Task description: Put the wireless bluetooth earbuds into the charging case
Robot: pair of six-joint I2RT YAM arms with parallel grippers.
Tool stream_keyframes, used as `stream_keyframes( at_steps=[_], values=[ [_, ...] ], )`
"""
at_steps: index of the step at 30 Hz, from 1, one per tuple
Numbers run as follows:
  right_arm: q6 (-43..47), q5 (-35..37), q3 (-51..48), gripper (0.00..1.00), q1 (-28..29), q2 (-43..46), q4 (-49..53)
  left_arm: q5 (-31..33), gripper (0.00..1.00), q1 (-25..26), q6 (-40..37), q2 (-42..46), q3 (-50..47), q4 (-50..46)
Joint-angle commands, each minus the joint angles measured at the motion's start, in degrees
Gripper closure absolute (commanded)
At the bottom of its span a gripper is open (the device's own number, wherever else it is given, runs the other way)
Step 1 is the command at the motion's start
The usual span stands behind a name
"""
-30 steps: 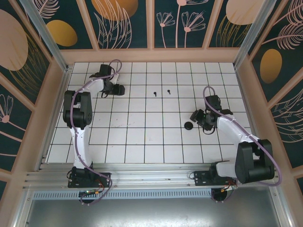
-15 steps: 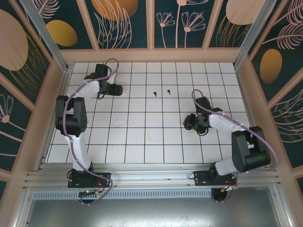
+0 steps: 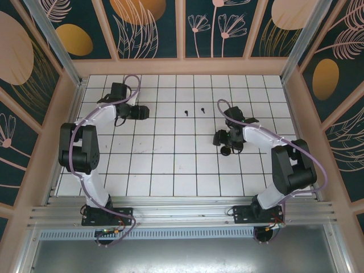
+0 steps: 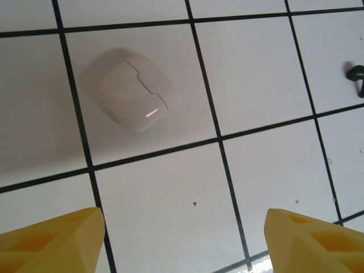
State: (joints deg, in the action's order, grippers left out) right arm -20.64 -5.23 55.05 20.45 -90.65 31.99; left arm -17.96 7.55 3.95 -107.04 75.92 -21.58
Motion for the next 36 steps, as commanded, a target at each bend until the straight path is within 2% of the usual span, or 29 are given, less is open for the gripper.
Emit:
stream_keyframes(
  at_steps=[1, 9, 19, 28, 36],
  values=[
    [9.0, 3.3, 2.4, 0.27, 1.2, -1.3, 5.2, -2.7, 0.27, 0.6, 1.3, 2.6, -2.3, 2.1],
    [17.9, 5.8, 2.2, 0.24, 1.2, -2.7, 5.8, -4.3, 0.27, 2.6, 2.6, 5.0, -6.5, 4.1],
    [22.6, 1.0, 0.8, 0.24, 1.3, -6.1, 3.0, -4.6, 0.27, 4.9, 3.2, 5.6, -8.1, 4.6],
    [18.0, 0.4, 2.5, 0.36, 1.3, -9.3, 5.3, -4.3, 0.27, 5.1, 3.3, 7.6, -10.1, 5.1],
    [10.5, 1.1, 4.2, 0.48, 1.3, -7.7, 8.3, -6.0, 0.28, 5.1, 3.9, 8.5, -10.8, 7.5]
  ],
)
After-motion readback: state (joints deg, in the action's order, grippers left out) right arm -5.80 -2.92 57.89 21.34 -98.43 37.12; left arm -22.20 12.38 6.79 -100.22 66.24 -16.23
